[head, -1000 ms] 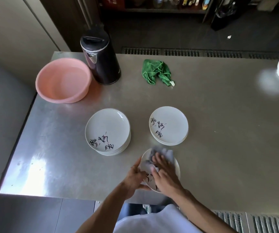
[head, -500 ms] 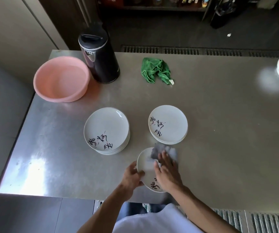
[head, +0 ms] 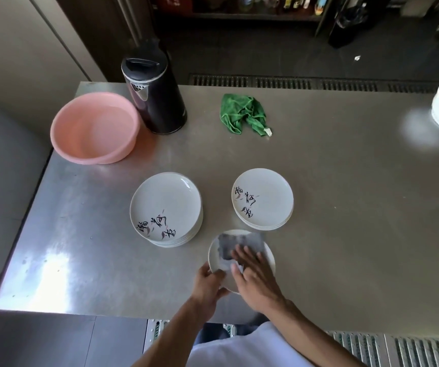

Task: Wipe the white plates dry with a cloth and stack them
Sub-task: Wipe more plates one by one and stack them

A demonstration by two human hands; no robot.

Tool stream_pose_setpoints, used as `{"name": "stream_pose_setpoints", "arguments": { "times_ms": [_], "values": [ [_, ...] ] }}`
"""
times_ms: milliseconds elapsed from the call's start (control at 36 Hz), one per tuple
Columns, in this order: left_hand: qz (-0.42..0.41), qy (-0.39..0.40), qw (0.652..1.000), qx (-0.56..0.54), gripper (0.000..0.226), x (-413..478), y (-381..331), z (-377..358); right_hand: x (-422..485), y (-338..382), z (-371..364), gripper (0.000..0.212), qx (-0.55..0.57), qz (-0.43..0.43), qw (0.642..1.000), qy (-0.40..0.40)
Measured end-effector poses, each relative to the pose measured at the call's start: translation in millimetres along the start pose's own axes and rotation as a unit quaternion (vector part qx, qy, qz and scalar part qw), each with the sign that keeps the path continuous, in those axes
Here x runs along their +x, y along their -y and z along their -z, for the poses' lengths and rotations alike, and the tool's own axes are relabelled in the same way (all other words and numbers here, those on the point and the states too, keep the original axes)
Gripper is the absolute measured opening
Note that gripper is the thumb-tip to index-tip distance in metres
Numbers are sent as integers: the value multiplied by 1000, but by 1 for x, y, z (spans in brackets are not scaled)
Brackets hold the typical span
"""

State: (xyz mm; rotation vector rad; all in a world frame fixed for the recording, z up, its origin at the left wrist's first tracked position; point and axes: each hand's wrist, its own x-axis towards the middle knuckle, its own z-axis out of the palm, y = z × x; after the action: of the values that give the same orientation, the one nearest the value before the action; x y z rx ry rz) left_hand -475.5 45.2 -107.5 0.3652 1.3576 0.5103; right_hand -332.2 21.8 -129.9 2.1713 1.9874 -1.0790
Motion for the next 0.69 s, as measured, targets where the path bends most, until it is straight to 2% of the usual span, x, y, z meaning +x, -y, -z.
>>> {"name": "stream_pose_setpoints", "arguments": {
  "times_ms": [83, 139, 194, 278, 333, 389, 444, 556, 639, 694],
  "values": [
    [-4, -40, 998, -43, 33, 1, -2, -4, 3, 1, 5, 56, -29, -110, 992, -53],
    [-9, -63, 998, -17, 20, 2, -6, -4, 0, 3, 3, 57, 20, -97, 995, -30],
    [-15, -72, 997, 24, 7, 6, -9, -2, -3, 3, 0, 55, 115, -66, 991, 6],
    [-22, -63, 997, 47, 13, 7, -11, 2, -8, 3, 4, 52, 210, -22, 977, 27],
    [-28, -28, 999, 32, 27, 5, -10, 8, -11, 4, 6, 50, 182, 53, 982, 27],
    [-37, 40, 997, 46, 40, 3, -7, 14, -10, 3, 8, 49, 120, 130, 984, 17],
    [-33, 80, 993, 81, 44, 0, -4, 17, -7, -2, 7, 50, 90, 167, 982, 17],
    [-14, 83, 994, 74, 51, 1, -1, 22, -2, -17, -1, 59, 31, 147, 988, 41],
    [0, 76, 995, 65, 55, 1, -3, 23, 2, -26, -2, 61, -36, 33, 999, 21],
    [-2, 81, 995, 64, 56, 0, -6, 20, 5, -20, -5, 61, -25, 4, 1000, 14]
  ]
}}
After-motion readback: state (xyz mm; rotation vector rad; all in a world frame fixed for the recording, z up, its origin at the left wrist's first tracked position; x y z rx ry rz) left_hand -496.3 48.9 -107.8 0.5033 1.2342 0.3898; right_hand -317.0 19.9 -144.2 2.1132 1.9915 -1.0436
